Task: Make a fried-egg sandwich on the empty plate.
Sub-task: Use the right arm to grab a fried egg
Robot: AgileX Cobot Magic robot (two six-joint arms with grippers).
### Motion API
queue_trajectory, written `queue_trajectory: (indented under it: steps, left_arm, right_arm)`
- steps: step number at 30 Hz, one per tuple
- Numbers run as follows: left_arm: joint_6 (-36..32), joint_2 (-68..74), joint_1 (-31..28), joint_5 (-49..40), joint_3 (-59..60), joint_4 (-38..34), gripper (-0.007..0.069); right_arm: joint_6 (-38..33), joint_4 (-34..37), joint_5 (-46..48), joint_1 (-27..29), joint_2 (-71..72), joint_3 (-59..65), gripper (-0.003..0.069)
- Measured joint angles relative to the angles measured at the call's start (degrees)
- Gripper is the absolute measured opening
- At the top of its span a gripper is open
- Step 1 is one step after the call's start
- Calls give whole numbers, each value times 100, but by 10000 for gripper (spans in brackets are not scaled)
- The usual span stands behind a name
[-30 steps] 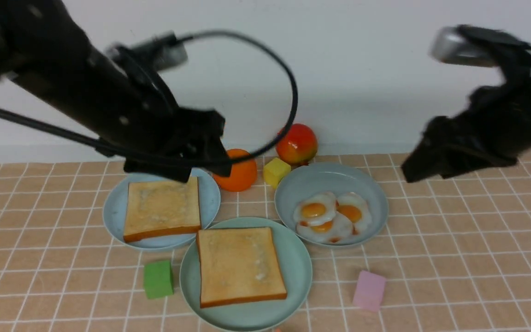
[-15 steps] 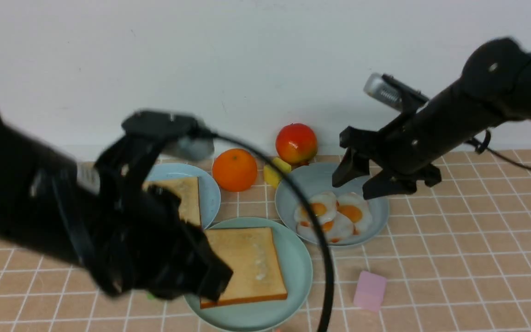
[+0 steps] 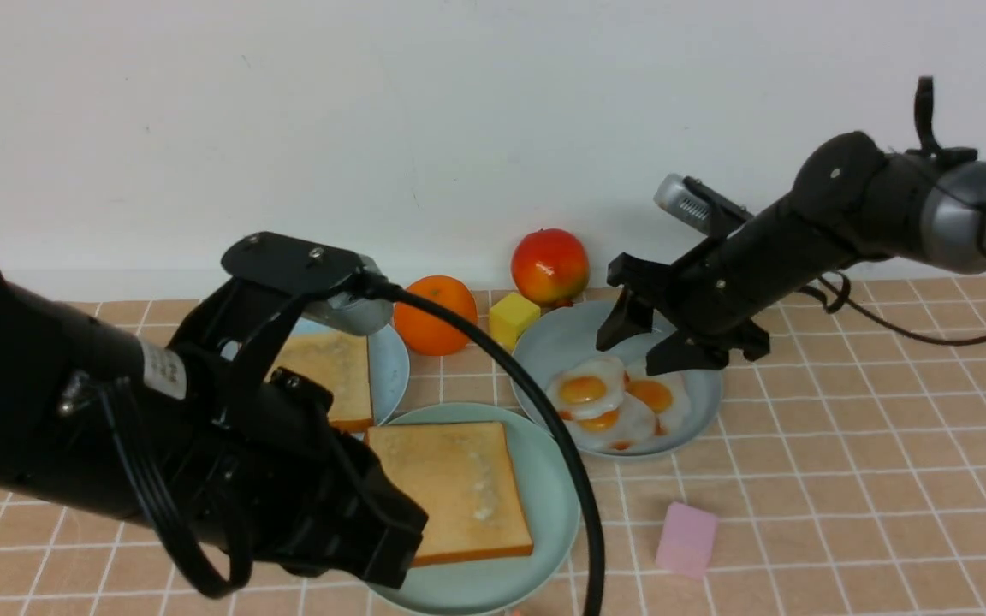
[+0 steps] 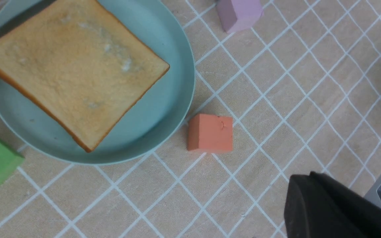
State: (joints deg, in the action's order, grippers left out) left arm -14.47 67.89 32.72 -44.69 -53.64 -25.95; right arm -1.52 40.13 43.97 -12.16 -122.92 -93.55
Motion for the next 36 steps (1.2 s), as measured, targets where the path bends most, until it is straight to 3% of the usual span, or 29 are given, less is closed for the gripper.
queue_trajectory:
  steps: [9,15,24,26,32,36]
  left_arm:
    - [0,0,0,15,0,0,-13]
    - [0,0,0,21,0,0,-13]
    - [5,0,0,32,0,52,-13]
    - [58,0,0,32,0,52,-13]
    - [601,-164,2,-143,-213,244,-13]
    - [1248,-559,2,-495,-447,823,-13]
  right_arm:
    - [0,243,-53,0,-208,-42,426]
    - [6,255,-56,0,-330,-47,353]
    - [17,262,-56,6,-356,-47,127]
    - [17,268,-56,6,-356,-47,104]
    - [17,278,37,103,-288,-47,104]
    - [-139,269,196,251,10,-47,104]
